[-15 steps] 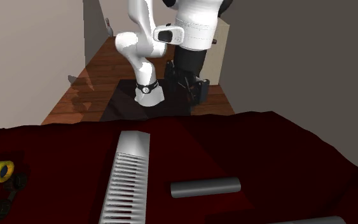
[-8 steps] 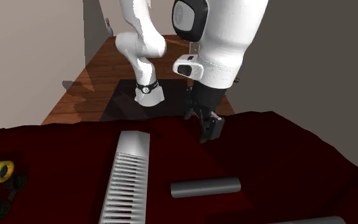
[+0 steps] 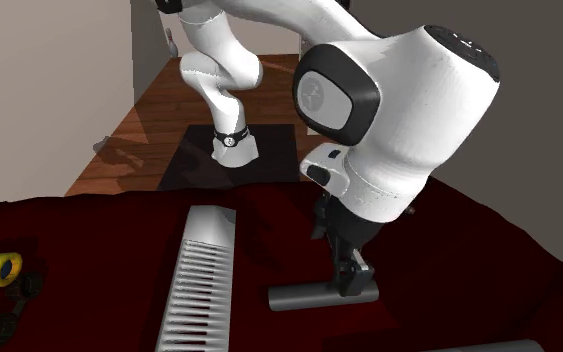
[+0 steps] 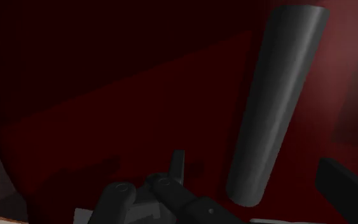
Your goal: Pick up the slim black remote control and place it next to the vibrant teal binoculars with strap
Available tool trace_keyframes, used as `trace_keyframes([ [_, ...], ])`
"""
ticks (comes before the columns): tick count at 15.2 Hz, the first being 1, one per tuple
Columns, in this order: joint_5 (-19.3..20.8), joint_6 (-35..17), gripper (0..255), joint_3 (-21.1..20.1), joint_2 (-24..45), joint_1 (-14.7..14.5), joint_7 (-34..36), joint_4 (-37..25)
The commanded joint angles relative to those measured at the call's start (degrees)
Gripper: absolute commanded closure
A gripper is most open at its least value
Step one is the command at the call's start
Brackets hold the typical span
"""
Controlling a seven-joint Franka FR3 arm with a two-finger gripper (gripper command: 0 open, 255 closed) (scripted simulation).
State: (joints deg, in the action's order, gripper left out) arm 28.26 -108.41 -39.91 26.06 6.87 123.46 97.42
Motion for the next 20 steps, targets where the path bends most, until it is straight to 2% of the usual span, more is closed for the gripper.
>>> trace_keyframes([
  [1,2.59,1.41,0,2.49,5.69,-2.90,4.11,-5.93],
  [9,4.45,-2.93,0,4.05,8.10,-2.82,5.65,-3.58],
  [17,4.45,-2.92,0,4.05,8.10,-2.82,5.65,-3.59],
  [18,4.45,-2.92,255,4.05,8.10,-2.82,5.65,-3.59],
  [20,4.43,-2.95,255,4.02,8.03,-2.82,5.69,-3.49],
])
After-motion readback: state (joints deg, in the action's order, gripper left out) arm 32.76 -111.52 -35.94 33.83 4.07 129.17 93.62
